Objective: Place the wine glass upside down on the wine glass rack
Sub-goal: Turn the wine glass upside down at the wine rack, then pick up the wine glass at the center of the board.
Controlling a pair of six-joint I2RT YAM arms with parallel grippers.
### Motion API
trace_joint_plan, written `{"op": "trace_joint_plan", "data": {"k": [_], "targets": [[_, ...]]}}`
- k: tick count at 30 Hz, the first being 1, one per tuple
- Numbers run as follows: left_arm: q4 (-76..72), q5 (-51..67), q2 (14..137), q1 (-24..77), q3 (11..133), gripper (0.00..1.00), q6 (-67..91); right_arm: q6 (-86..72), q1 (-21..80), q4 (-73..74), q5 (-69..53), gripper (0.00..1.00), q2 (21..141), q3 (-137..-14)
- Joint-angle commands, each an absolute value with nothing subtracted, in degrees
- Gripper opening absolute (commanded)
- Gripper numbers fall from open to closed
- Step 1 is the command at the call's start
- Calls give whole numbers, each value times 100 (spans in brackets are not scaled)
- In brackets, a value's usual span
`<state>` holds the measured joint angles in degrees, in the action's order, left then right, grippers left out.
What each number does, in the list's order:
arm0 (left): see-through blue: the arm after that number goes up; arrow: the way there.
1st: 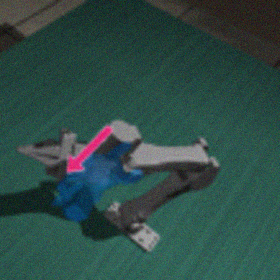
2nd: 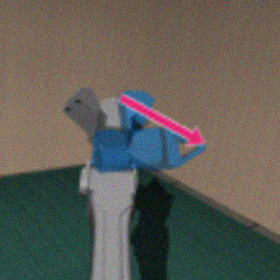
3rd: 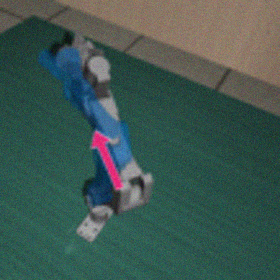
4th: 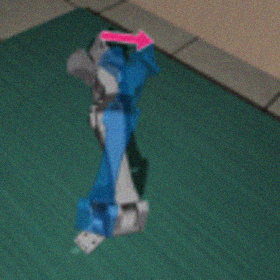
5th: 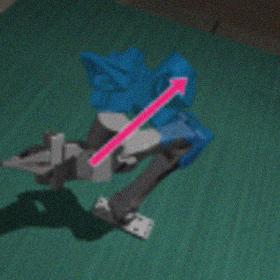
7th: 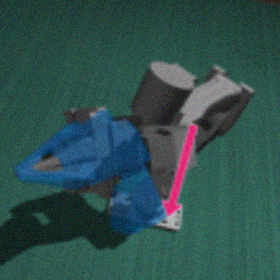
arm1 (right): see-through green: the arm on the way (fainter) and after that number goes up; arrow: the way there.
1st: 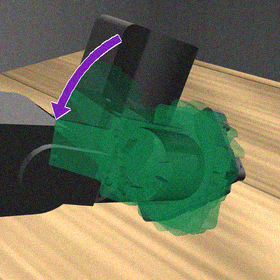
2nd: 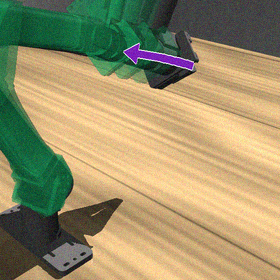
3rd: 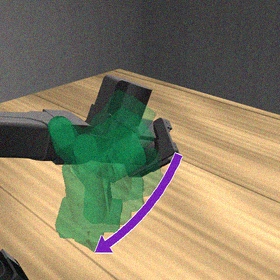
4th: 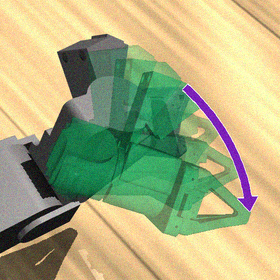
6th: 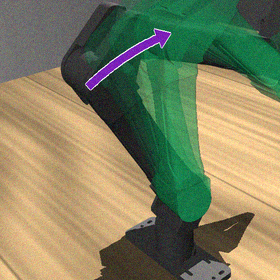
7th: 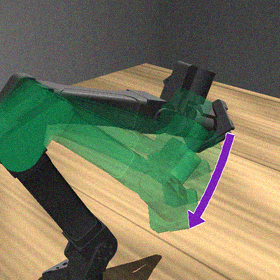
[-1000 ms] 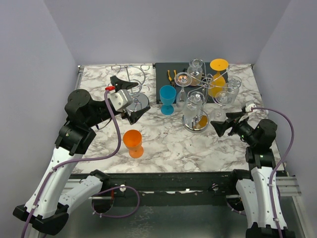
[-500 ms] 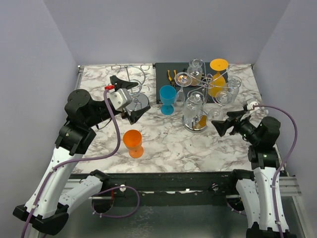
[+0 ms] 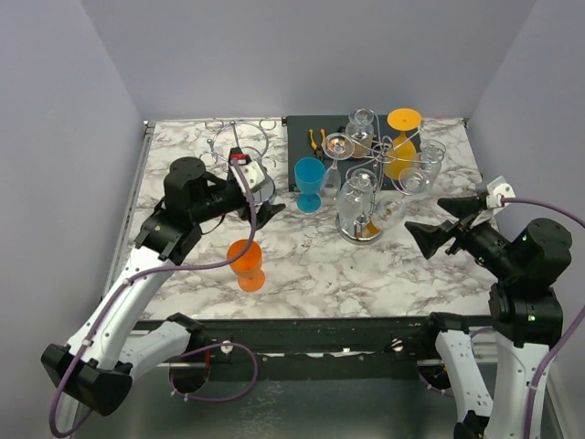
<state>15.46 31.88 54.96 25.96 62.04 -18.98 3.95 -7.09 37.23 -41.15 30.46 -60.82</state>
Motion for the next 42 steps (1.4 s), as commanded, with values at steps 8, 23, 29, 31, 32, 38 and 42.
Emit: {"op": "trace_joint_plan", "data": {"k": [8,23,29,31,32,38,42], "targets": [[1503,4061,7097,2722,6194,95,-5330,-466,-701,4267,-4706,94,3739,-7710],[1296,3472,8763,3053,6838,84,-7122,-787,-703,3332,-4823,87,3804,-7967],[1309,3300,9245,3120,7175,74,-7078,-971,-702,3053,-4927,85,3780,-7799],[1335,3270,9343,3121,7185,72,-7165,-977,-698,3019,-4873,84,3786,-7803],[1357,3248,9383,3120,7202,71,-7187,-980,-703,2996,-4869,84,3790,-7806],[1697,3073,9596,3120,7398,69,-7235,-1065,-703,2866,-4958,82,3821,-7806],[1798,3073,9656,3116,7452,67,-7279,-1120,-701,2772,-5079,80,3849,-7703]]}}
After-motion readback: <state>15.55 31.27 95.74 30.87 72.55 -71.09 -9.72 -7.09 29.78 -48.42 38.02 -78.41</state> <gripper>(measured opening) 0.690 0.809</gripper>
